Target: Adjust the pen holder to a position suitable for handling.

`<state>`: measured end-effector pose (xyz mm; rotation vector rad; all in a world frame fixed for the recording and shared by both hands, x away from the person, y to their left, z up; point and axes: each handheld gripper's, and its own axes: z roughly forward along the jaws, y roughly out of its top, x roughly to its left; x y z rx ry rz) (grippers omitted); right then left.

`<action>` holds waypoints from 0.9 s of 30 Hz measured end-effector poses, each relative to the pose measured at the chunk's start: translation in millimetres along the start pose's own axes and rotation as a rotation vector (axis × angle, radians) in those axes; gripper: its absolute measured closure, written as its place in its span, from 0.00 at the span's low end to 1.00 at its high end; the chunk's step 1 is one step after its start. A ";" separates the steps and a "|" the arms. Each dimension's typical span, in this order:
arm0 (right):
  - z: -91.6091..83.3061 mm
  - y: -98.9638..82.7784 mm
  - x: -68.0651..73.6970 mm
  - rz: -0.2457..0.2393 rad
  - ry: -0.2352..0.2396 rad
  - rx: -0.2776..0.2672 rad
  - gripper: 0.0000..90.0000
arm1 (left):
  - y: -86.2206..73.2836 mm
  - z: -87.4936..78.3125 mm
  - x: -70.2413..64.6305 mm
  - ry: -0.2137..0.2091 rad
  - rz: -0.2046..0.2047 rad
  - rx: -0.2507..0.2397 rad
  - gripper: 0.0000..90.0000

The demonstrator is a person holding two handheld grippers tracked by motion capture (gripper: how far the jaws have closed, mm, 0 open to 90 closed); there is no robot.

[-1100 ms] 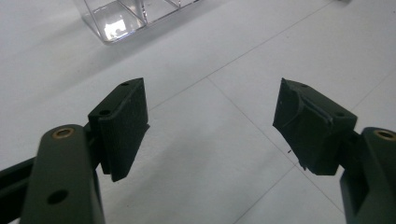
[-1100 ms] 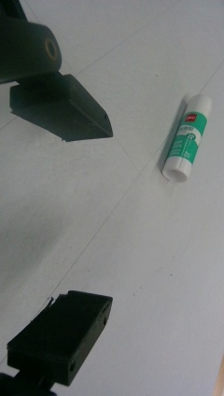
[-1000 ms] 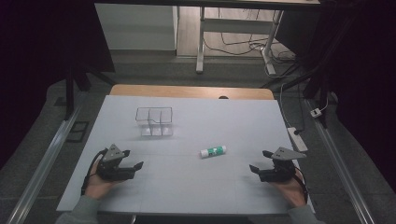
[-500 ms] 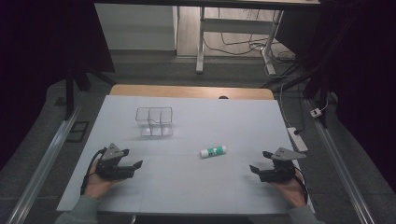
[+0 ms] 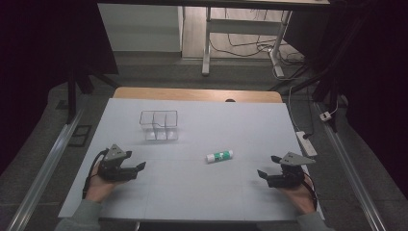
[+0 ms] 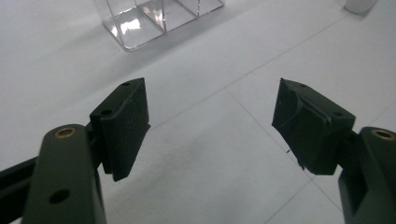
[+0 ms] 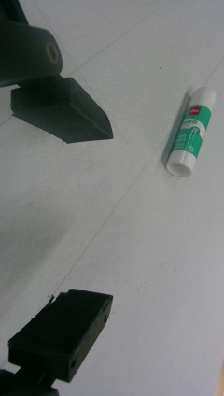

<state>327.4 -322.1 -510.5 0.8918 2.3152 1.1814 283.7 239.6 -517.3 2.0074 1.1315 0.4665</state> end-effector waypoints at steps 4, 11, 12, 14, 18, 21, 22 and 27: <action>0.8 -0.2 0.0 -0.002 0.002 -0.002 0.19 | 3.5 3.5 2.1 0.017 -0.005 0.004 0.30; 1.2 -0.3 0.2 -0.003 0.002 -0.003 0.19 | 10.0 6.6 11.1 0.041 -0.016 0.008 0.31; 1.5 -0.5 0.3 -0.001 0.004 -0.006 0.19 | 11.1 6.6 12.8 0.045 -0.017 0.010 0.31; 1.2 -0.2 0.2 -0.004 0.001 0.001 0.19 | 13.3 6.8 15.7 0.049 -0.018 0.012 0.32; 0.4 0.2 0.4 -0.001 0.002 -0.004 0.19 | 18.3 7.6 19.1 0.065 -0.004 0.021 0.32; 0.4 0.1 0.3 0.002 0.003 -0.004 0.19 | 21.9 7.2 22.8 0.074 -0.005 0.017 0.32; 0.5 0.1 0.4 0.001 0.003 -0.002 0.19 | 22.7 7.3 24.3 0.079 -0.009 0.014 0.32; 1.6 0.0 1.0 0.003 0.008 0.000 0.19 | 23.3 12.0 32.3 0.104 -0.028 0.023 0.32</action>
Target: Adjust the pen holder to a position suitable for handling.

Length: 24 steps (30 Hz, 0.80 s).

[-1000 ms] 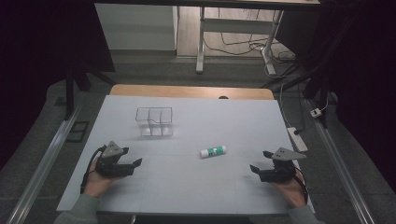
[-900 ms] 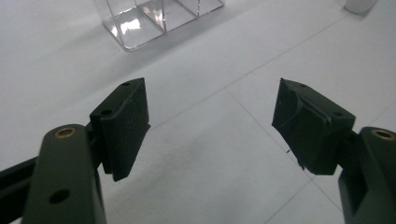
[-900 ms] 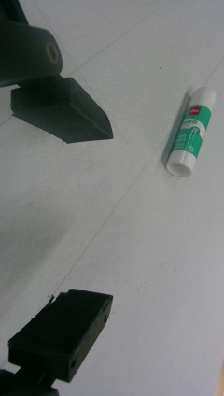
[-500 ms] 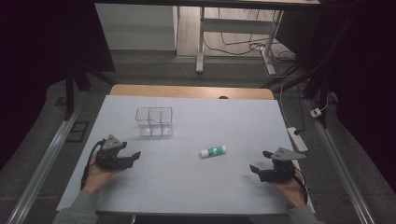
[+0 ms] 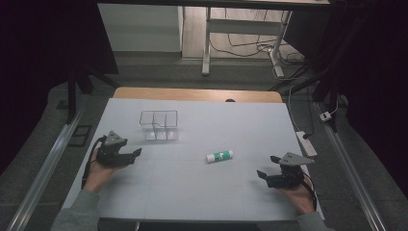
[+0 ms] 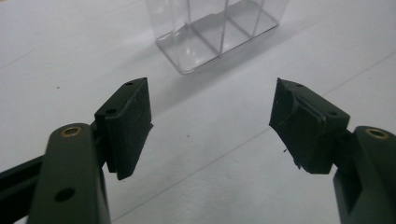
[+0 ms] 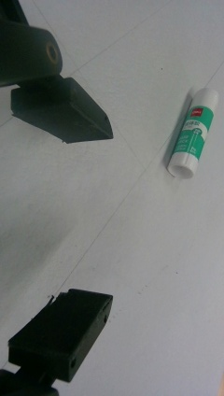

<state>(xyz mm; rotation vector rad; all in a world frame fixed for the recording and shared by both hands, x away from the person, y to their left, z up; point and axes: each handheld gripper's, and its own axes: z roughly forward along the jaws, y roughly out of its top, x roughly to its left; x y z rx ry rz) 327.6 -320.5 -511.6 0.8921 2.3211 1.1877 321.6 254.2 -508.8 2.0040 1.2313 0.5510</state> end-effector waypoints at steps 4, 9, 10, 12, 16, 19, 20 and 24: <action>-1.1 1.6 0.4 0.017 0.013 -0.020 0.19 | 0.7 5.3 7.6 0.026 -0.002 0.016 0.33; -2.9 4.0 2.9 0.011 0.012 -0.023 0.19 | 4.1 11.0 20.6 0.041 -0.030 0.022 0.33; -2.3 3.9 3.3 0.011 0.012 -0.025 0.19 | 5.2 11.7 22.8 0.039 -0.039 0.016 0.33; -1.6 3.6 3.7 0.002 0.006 -0.014 0.19 | 7.5 13.0 26.8 0.042 -0.046 0.014 0.33; -1.4 3.0 3.2 0.006 0.009 -0.009 0.19 | 7.5 16.1 34.4 0.034 -0.072 -0.001 0.34; -1.5 2.6 2.1 0.010 0.011 -0.010 0.19 | 7.1 18.9 38.0 0.039 -0.079 0.005 0.35; -1.2 2.3 1.7 0.012 0.011 -0.010 0.19 | 7.4 19.9 39.2 0.041 -0.083 0.006 0.35; -0.6 1.3 0.9 0.011 0.005 0.000 0.19 | 8.5 25.3 45.1 0.056 -0.102 0.008 0.38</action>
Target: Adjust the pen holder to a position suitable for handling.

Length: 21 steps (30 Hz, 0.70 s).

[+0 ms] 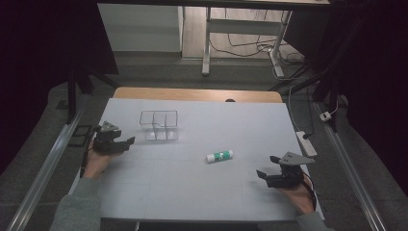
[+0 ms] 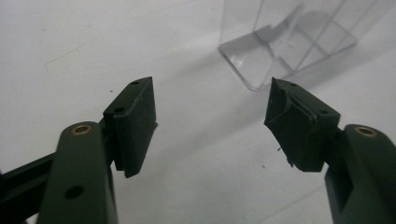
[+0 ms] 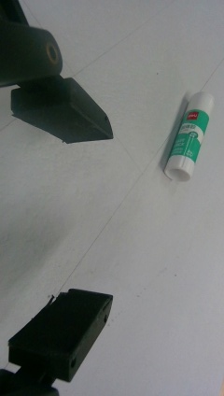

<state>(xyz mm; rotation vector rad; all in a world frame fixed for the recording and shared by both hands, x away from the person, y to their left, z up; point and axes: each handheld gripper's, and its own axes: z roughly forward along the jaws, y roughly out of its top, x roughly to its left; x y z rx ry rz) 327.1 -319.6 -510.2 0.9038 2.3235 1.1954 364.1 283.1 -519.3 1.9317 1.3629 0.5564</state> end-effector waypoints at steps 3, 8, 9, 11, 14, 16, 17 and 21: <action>0.0 -0.2 0.0 -0.003 -0.001 0.001 0.19 | 1.6 4.2 1.9 0.012 0.000 0.008 0.41; 1.2 -0.6 0.0 -0.008 -0.001 0.009 0.19 | 4.8 9.5 5.3 0.018 0.000 0.006 0.44; 1.3 -0.6 -0.1 -0.008 0.000 0.009 0.19 | 5.5 10.6 6.3 0.020 -0.001 0.005 0.44; 1.3 -0.6 0.0 -0.006 0.002 0.005 0.19 | 7.1 12.7 8.2 0.022 -0.003 0.003 0.47; 1.2 -0.6 0.1 -0.009 -0.001 0.009 0.19 | 9.0 16.1 10.4 0.018 -0.005 -0.005 0.58; 1.3 -0.6 -0.1 -0.009 0.000 0.009 0.19 | 10.3 18.7 11.9 0.019 0.001 -0.014 0.60; 1.7 -0.8 -0.2 -0.008 0.001 0.008 0.19 | 11.5 20.5 13.1 0.014 -0.005 -0.019 0.64; 1.9 -0.9 0.2 -0.011 -0.001 0.012 0.19 | 16.9 26.7 11.2 -0.001 0.011 -0.028 0.83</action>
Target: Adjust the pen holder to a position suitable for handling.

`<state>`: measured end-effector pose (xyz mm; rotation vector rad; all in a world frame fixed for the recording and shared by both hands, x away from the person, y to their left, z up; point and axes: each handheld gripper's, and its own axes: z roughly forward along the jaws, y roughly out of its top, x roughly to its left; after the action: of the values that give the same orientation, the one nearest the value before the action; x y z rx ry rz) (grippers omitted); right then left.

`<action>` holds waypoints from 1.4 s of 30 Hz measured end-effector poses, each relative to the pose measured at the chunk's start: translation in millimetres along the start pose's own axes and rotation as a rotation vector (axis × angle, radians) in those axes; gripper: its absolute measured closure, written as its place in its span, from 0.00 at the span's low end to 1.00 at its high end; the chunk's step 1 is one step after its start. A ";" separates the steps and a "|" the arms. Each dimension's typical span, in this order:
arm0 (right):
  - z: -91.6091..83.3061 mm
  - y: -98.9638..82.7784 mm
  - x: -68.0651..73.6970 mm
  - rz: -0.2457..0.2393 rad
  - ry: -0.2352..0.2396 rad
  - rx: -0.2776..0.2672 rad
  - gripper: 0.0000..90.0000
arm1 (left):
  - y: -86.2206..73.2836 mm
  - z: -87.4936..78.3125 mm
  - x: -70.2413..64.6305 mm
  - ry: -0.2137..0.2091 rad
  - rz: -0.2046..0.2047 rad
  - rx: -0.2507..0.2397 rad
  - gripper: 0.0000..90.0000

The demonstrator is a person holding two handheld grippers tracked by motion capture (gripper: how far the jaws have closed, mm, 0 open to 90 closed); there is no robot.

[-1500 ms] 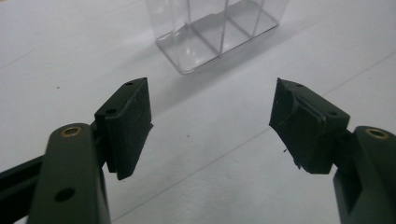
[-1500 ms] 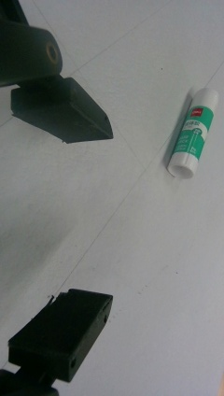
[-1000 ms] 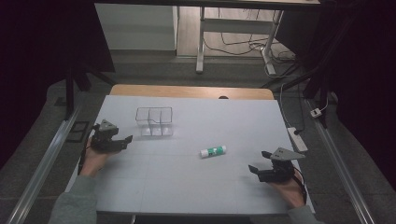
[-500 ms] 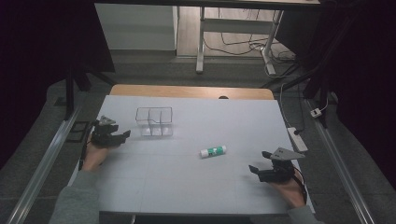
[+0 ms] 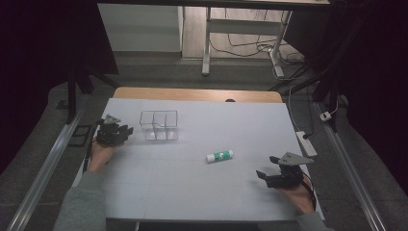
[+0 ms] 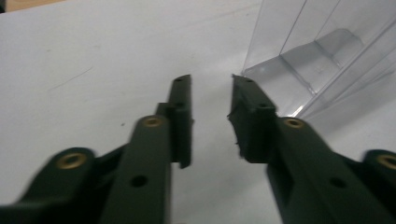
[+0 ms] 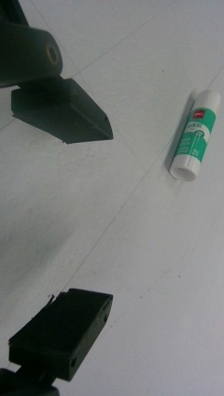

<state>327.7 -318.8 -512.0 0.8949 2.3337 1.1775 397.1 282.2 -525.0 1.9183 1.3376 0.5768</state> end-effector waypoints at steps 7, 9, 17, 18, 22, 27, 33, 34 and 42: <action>1.3 -0.4 0.0 -0.003 0.009 0.001 0.19 | 5.1 11.4 -6.3 -0.060 0.034 0.020 0.99; 1.6 -0.6 0.0 -0.004 0.009 0.002 0.19 | 5.1 14.3 -7.0 -0.068 0.033 0.024 0.99; 1.9 -0.9 -0.1 -0.004 0.009 0.008 0.19 | 7.7 20.6 -8.7 -0.086 0.021 0.025 0.99; 2.1 -1.0 -0.2 -0.004 0.009 0.009 0.19 | 8.1 21.3 -9.1 -0.089 0.022 0.024 0.99; 2.4 -1.1 0.1 -0.006 0.008 0.012 0.19 | 8.8 23.9 -11.2 -0.096 0.023 0.028 0.99; 2.6 -1.2 0.1 -0.005 0.012 0.009 0.19 | 10.2 26.0 -15.0 -0.108 0.030 0.029 0.99; 2.8 -1.3 -1.1 -0.003 0.013 0.006 0.19 | 10.2 28.2 -15.1 -0.106 0.017 0.040 0.99; 2.8 -1.2 -1.2 -0.003 0.012 0.006 0.19 | 10.5 28.6 -15.6 -0.107 0.015 0.040 0.99; 2.7 -1.2 -0.8 -0.003 0.011 0.008 0.20 | 14.3 30.8 -22.6 -0.124 0.027 0.035 0.99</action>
<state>329.4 -318.3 -514.5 0.8899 2.3491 1.1758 419.3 249.0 -533.0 1.9696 1.2532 0.4424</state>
